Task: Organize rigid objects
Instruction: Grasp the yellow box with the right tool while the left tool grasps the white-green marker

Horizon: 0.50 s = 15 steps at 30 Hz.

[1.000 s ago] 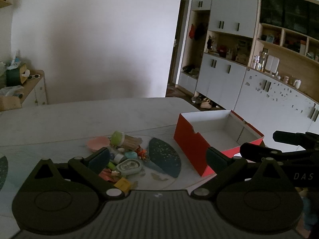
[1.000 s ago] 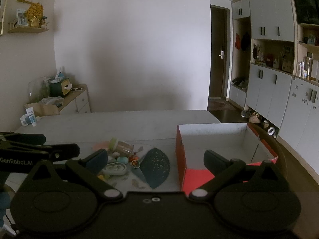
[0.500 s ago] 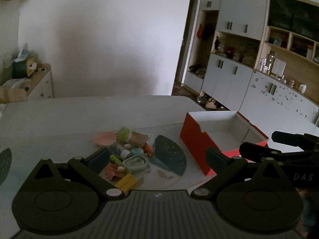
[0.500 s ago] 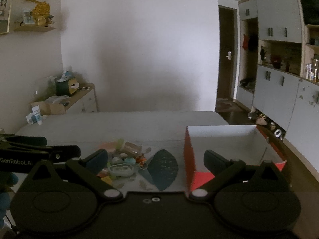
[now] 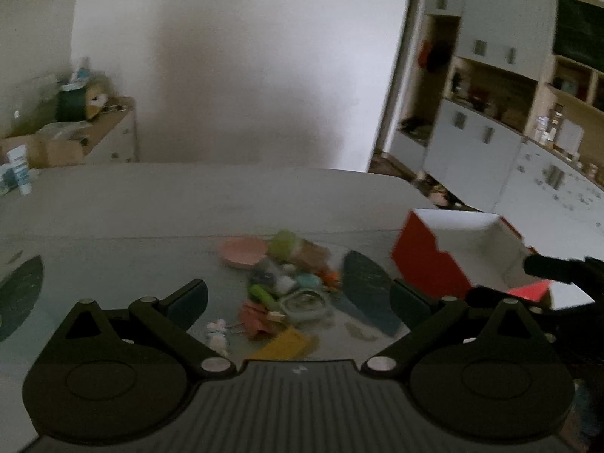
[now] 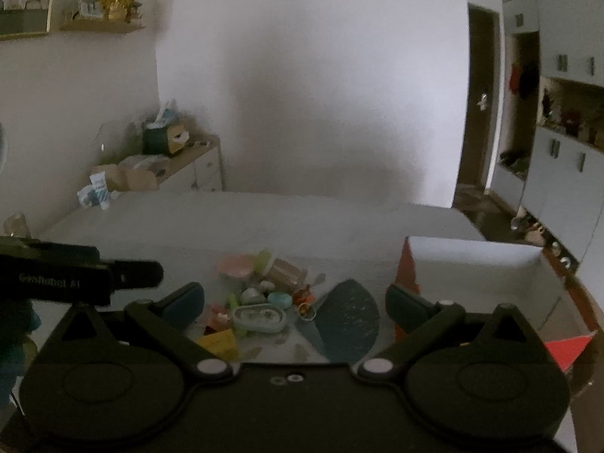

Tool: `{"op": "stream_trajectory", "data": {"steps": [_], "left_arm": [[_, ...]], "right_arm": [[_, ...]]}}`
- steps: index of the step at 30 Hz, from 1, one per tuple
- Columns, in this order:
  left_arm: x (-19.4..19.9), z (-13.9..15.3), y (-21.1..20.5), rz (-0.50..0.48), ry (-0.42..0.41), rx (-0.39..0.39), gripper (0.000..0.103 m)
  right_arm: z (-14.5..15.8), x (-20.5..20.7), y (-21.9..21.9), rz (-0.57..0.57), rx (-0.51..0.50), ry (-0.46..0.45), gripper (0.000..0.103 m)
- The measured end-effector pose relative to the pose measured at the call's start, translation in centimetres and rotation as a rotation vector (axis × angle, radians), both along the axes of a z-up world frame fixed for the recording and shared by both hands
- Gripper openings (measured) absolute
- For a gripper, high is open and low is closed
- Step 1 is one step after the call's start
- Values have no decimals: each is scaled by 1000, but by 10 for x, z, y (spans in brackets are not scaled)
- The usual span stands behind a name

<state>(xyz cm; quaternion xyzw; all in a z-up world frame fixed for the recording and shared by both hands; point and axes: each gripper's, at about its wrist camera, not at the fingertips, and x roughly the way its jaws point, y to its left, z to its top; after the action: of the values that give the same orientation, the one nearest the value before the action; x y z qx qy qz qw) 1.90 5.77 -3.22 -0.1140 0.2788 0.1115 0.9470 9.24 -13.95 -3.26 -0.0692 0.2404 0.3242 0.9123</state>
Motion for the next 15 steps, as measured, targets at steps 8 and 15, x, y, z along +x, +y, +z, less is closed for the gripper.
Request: {"op": "stream_trajectory", "data": {"steps": [8, 15], "left_arm": [[11, -50, 23, 43, 107, 16, 103], [24, -87, 38, 93, 205, 1, 102]], "right_arm": [[-32, 36, 14, 83, -41, 98, 102], [-53, 61, 36, 152, -87, 141, 102]]}}
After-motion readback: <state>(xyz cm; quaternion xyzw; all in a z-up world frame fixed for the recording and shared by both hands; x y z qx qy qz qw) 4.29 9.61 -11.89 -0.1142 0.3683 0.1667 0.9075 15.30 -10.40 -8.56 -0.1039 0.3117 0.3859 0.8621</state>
